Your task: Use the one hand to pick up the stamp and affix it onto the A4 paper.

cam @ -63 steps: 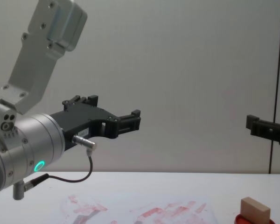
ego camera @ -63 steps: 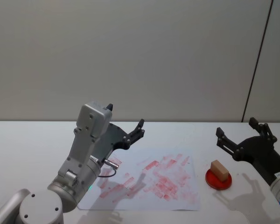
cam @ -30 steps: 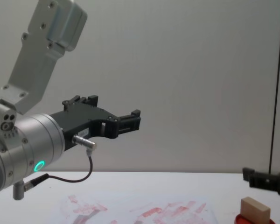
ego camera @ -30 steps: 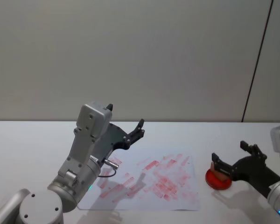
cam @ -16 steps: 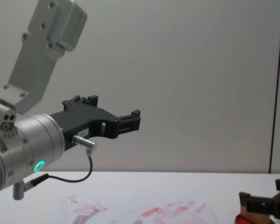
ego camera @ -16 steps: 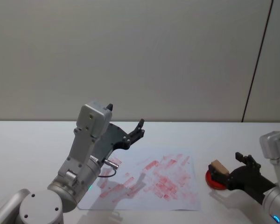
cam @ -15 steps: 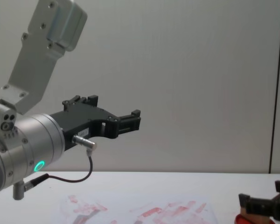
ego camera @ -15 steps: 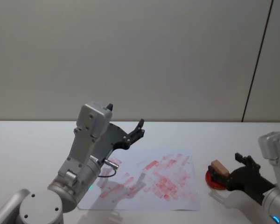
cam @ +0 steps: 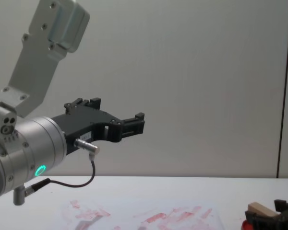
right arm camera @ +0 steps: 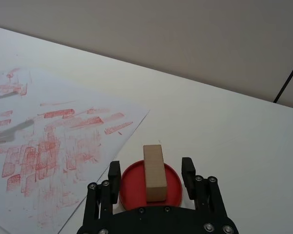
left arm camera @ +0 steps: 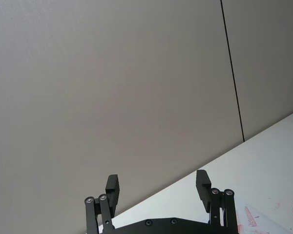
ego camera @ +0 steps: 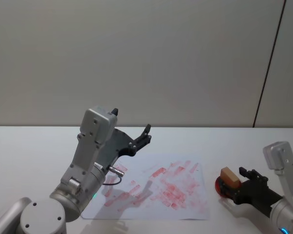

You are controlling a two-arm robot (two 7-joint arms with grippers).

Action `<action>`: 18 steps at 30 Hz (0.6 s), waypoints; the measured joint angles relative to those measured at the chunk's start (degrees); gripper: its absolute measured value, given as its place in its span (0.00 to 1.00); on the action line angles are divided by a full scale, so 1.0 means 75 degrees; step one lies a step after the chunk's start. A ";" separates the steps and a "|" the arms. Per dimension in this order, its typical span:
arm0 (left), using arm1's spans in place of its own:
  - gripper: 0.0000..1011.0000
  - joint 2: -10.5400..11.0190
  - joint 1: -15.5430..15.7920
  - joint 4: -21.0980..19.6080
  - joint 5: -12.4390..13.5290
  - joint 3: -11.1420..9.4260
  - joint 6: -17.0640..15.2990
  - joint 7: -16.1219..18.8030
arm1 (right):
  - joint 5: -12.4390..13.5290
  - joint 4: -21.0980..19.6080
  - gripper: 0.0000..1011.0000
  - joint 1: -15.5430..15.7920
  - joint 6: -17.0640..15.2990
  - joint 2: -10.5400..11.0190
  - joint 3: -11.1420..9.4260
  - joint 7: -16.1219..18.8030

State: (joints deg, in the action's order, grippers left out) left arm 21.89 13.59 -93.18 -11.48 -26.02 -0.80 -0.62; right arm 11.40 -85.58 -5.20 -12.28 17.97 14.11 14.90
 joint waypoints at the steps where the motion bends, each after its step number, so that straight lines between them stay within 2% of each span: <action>1: 0.99 0.0000 0.0000 0.0000 0.0000 0.0000 0.0000 0.0000 | -0.0005 0.0019 0.78 -0.0009 -0.0008 -0.0004 0.0003 0.0001; 2: 0.99 0.0000 0.0000 0.0000 0.0000 0.0000 0.0000 0.0000 | -0.0016 0.0050 0.72 -0.0025 -0.0020 -0.0013 0.0005 0.0003; 4: 0.99 0.0000 0.0000 0.0000 0.0000 0.0000 0.0000 0.0000 | -0.0025 0.0086 0.70 -0.0047 -0.0033 -0.0024 0.0009 0.0004; 8: 0.99 0.0000 0.0000 0.0000 0.0000 0.0000 0.0000 0.0000 | -0.0039 0.0164 0.53 -0.0095 -0.0065 -0.0048 0.0014 0.0008; 9: 0.99 0.0000 0.0000 0.0000 0.0000 0.0000 0.0000 0.0000 | -0.0040 0.0173 0.53 -0.0101 -0.0069 -0.0051 0.0014 0.0008; 11: 0.99 0.0000 0.0000 0.0000 0.0000 0.0000 0.0000 0.0000 | -0.0041 0.0215 0.45 -0.0129 -0.0078 -0.0065 0.0017 0.0011; 18: 0.99 0.0000 0.0000 0.0000 0.0000 0.0000 0.0000 0.0000 | -0.0016 0.0300 0.25 -0.0205 -0.0092 -0.0107 0.0016 0.0018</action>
State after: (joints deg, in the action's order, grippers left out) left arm 21.89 13.59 -93.18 -11.48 -26.02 -0.80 -0.63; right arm 11.28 -83.33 -6.73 -12.97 17.17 14.23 15.04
